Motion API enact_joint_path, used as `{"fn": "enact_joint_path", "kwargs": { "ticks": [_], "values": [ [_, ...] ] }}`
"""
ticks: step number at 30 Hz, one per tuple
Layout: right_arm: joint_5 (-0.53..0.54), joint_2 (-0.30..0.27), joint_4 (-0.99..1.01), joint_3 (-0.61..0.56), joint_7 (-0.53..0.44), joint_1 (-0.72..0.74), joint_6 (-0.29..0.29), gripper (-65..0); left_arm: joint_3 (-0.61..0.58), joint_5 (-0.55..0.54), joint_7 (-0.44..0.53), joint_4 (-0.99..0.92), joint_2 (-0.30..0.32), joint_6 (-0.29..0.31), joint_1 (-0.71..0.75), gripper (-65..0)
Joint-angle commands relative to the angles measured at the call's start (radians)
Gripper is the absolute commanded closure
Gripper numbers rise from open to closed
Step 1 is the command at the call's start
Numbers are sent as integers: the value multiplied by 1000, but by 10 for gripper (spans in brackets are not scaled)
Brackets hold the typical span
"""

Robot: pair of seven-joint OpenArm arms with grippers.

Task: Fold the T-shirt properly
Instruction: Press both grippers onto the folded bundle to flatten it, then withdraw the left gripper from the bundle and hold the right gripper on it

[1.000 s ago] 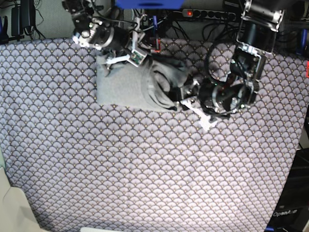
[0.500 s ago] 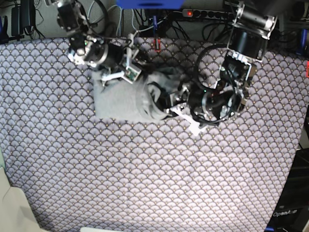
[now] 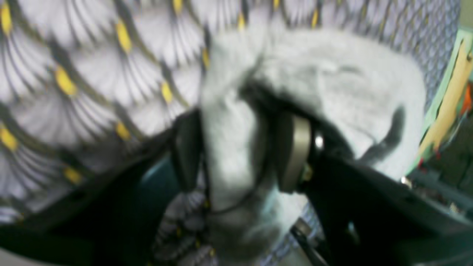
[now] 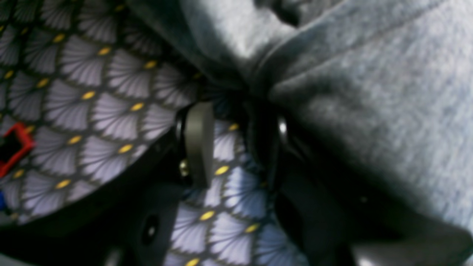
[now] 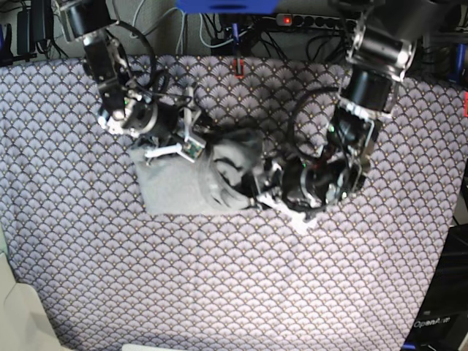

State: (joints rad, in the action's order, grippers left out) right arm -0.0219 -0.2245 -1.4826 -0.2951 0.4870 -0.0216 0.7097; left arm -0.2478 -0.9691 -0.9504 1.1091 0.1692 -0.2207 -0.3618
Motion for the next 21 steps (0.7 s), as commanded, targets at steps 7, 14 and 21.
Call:
{"fn": "enact_joint_path", "kwargs": {
  "ticks": [7, 14, 21],
  "values": [
    [-25, -14, -2, 10, 20, 16, -25, -203, 11, -20, -31, 4, 77, 7, -108, -310],
    [-26, -2, -168, 14, 22, -111, -32, -203, 184, -80, -109, 113, 237, 7, -56, -311],
    [-25, 56, -258, 109, 74, -186, -32, -205, 279, -89, -149, 128, 335, 7, 27, -311]
  ]
}}
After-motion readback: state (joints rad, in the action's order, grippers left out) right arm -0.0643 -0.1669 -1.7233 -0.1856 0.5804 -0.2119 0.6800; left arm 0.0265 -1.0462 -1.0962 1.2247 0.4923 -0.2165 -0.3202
